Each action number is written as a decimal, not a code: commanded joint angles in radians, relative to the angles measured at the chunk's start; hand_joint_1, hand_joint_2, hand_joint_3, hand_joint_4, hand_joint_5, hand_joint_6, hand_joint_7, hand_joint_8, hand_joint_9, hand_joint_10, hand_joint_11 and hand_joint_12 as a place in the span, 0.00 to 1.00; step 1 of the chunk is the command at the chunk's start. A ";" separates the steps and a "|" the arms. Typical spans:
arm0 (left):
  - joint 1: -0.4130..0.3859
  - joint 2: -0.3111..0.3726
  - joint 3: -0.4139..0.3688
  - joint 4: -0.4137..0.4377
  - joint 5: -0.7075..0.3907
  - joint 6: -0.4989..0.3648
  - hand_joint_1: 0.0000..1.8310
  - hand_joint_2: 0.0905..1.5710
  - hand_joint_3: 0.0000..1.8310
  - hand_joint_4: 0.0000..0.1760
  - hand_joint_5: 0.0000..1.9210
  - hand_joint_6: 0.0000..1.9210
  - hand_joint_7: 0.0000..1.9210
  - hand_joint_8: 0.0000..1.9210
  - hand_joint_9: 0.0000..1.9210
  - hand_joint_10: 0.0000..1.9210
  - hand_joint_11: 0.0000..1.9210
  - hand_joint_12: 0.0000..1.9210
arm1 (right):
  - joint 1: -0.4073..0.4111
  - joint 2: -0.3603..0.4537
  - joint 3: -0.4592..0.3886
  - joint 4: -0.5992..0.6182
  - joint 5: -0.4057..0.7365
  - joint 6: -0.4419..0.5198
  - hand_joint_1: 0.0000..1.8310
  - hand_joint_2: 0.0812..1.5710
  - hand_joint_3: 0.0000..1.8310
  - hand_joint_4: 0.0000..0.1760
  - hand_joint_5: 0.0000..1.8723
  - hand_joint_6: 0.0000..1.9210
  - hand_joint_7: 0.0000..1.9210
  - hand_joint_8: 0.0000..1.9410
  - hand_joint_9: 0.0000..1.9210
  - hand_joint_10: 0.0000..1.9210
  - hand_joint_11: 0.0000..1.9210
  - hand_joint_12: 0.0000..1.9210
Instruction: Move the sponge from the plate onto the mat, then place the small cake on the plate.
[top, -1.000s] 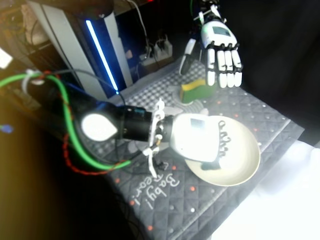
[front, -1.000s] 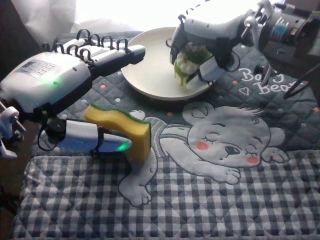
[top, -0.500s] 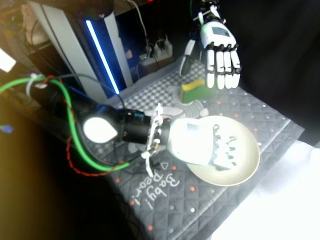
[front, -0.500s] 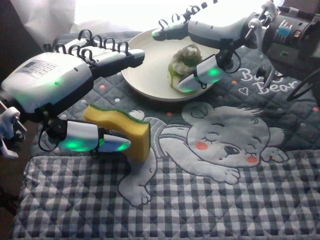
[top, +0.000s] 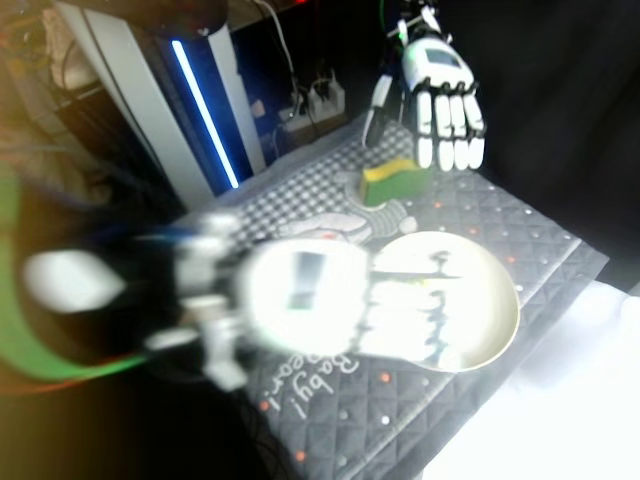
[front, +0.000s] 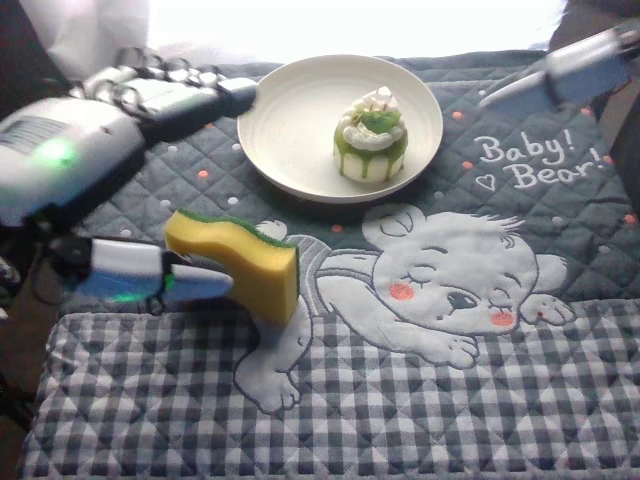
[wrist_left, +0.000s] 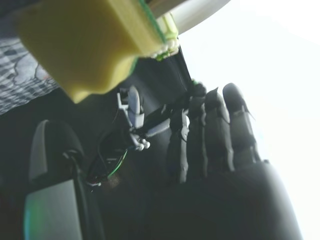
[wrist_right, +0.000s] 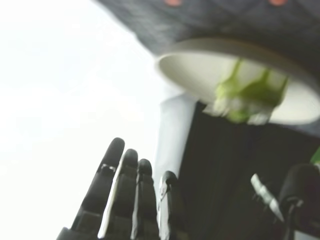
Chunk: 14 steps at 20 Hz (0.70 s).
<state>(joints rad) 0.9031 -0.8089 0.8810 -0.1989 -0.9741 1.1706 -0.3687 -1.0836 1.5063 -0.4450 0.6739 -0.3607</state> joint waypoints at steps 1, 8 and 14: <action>0.002 0.015 -0.008 0.004 -0.181 -0.016 0.44 0.49 0.00 0.57 0.10 0.00 0.12 0.00 0.10 0.00 0.00 0.32 | -0.013 0.025 -0.022 0.049 0.161 0.003 0.35 0.49 0.01 0.96 0.00 0.00 0.00 0.00 0.00 0.00 0.00 0.01; 0.132 0.094 -0.047 -0.028 -0.473 -0.151 0.41 0.50 0.00 0.34 0.06 0.00 0.04 0.00 0.01 0.00 0.00 0.06 | -0.382 0.250 -0.231 0.375 0.547 -0.101 0.36 0.47 0.00 1.00 0.00 0.00 0.00 0.00 0.00 0.00 0.00 0.00; 0.235 0.096 -0.066 -0.084 -0.620 -0.210 0.19 0.56 0.00 0.73 0.00 0.00 0.00 0.00 0.05 0.00 0.00 0.33 | -0.782 0.299 -0.374 0.685 0.963 -0.132 0.41 0.45 0.00 1.00 0.00 0.00 0.00 0.00 0.00 0.00 0.00 0.00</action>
<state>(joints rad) 1.1515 -0.7174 0.8143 -0.2821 -1.4479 0.9688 -1.1877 -0.7933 1.1202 0.1982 1.4734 -0.4942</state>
